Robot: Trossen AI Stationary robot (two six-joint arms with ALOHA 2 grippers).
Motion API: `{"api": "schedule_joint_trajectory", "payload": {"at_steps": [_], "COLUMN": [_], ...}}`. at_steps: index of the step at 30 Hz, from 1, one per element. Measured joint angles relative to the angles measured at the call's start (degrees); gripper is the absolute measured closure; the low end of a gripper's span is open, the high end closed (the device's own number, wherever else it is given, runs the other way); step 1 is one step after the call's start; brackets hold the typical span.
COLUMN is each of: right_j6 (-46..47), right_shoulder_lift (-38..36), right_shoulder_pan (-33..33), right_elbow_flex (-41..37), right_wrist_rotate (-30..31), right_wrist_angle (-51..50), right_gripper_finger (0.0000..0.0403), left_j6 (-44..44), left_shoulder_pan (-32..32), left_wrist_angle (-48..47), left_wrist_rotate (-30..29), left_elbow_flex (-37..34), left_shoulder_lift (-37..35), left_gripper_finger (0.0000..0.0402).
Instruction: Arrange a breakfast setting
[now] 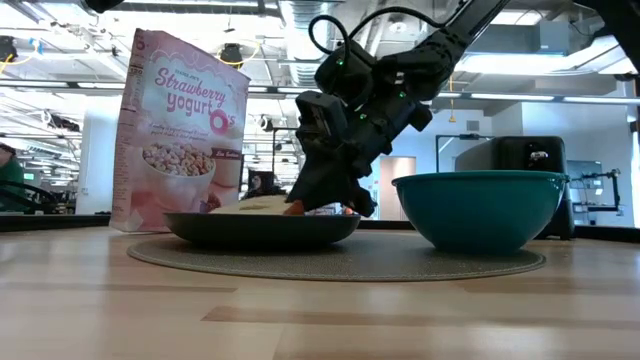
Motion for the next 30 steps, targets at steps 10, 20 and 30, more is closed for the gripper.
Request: {"api": "schedule_joint_trajectory", "payload": {"at_steps": [10, 20, 30], "right_j6": [-3.8, -15.5, -18.7], "right_shoulder_lift": [-1.9, -20.3, -28.1], "right_shoulder_pan": [-1.2, -1.1, 1.7], "right_elbow_flex": [-0.1, 0.0, 0.0], "right_wrist_rotate": [-0.9, 7.1, 15.7], "right_wrist_angle": [-2.1, -14.4, -21.7], "right_gripper_finger": [0.0199, 0.0154, 0.0154], "left_j6": [-0.9, -4.2, -15.5], "left_shoulder_pan": [0.0, 0.0, 0.0], "left_wrist_angle": [0.0, 0.9, -0.9], "left_wrist_rotate": [1.7, 2.0, 18.2], "left_elbow_flex": [0.0, 0.0, 0.0], "left_shoulder_lift": [0.0, 0.9, 1.1], "left_gripper_finger": [0.0217, 0.0088, 0.0017]}}
